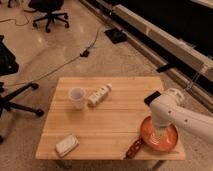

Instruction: Pick up the ceramic bowl

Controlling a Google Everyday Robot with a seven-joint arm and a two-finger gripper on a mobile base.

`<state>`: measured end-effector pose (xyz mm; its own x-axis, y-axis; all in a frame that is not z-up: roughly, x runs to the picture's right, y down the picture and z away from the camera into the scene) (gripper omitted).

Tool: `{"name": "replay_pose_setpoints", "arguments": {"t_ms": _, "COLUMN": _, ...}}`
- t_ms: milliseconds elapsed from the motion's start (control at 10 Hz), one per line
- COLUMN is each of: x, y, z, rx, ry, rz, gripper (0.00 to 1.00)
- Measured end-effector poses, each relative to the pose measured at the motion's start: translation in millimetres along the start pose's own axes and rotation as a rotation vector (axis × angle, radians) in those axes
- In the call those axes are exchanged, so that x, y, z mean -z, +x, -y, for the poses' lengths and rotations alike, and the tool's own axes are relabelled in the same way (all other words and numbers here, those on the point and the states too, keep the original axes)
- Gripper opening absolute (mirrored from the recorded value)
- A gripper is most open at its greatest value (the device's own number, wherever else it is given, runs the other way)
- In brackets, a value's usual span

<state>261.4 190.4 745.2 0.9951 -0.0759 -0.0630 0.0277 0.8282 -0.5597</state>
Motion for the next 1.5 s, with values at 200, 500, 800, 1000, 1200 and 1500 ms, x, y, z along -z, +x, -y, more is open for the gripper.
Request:
{"name": "replay_pose_setpoints", "arguments": {"t_ms": 200, "x": -3, "y": -4, "z": 17, "rx": 0.050, "ry": -0.016, "rz": 0.029, "gripper": 0.65}}
{"name": "replay_pose_setpoints", "arguments": {"t_ms": 500, "x": -8, "y": 0, "z": 35, "rx": 0.094, "ry": -0.036, "rz": 0.069, "gripper": 0.65}}
{"name": "replay_pose_setpoints", "arguments": {"t_ms": 800, "x": -16, "y": 12, "z": 57, "rx": 0.105, "ry": -0.040, "rz": 0.116, "gripper": 0.65}}
{"name": "replay_pose_setpoints", "arguments": {"t_ms": 1000, "x": -22, "y": 21, "z": 62, "rx": 0.096, "ry": -0.038, "rz": 0.136, "gripper": 0.65}}
{"name": "replay_pose_setpoints", "arguments": {"t_ms": 1200, "x": -35, "y": 27, "z": 66, "rx": 0.086, "ry": -0.044, "rz": 0.152, "gripper": 0.65}}
{"name": "replay_pose_setpoints", "arguments": {"t_ms": 1500, "x": -64, "y": 31, "z": 61, "rx": 0.065, "ry": -0.057, "rz": 0.152, "gripper": 0.65}}
